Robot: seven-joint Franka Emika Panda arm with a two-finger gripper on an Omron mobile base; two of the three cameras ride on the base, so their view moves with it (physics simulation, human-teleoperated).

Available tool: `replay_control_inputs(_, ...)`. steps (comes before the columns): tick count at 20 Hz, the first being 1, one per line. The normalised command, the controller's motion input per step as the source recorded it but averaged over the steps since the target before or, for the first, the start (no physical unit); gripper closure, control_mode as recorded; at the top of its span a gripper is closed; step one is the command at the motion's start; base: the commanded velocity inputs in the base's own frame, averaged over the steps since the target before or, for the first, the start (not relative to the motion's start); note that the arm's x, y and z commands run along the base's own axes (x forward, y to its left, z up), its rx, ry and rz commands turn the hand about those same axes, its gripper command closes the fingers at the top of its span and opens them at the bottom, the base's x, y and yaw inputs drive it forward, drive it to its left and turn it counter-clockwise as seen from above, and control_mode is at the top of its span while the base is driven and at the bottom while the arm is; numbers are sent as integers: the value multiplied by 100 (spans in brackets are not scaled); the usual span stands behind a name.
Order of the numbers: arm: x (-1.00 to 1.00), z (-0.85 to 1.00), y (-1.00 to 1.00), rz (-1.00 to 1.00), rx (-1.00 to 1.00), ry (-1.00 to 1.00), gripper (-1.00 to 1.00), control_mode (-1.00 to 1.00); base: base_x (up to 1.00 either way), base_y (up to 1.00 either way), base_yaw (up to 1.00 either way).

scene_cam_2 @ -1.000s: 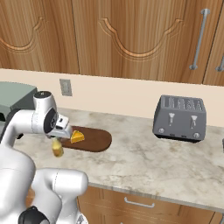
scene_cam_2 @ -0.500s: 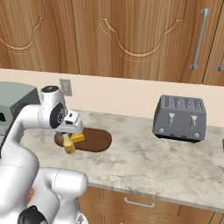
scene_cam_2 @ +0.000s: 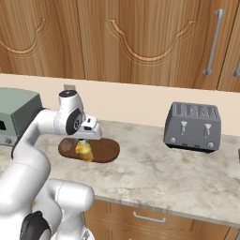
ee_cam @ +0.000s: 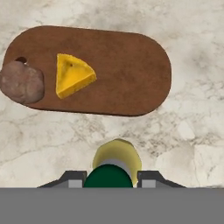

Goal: Retrieve the reheated potato from the microwave, then place the potato, cheese, and condiment on the cutting board.

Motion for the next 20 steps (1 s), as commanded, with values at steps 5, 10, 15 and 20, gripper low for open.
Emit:
replay_control_inputs(5, 32, 0, -26, 2, 0, 0, 100, -100, 0, 0, 0)
replay_control_inputs(10, 37, 0, -8, 0, 2, 0, 100, -100, 0, 0, 0)
replay_control_inputs(15, 34, -1, 0, 0, 7, 0, 100, -100, 0, 0, 0)
replay_control_inputs(20, 31, -6, 1, 0, 2, 0, 100, -100, 0, 0, 0)
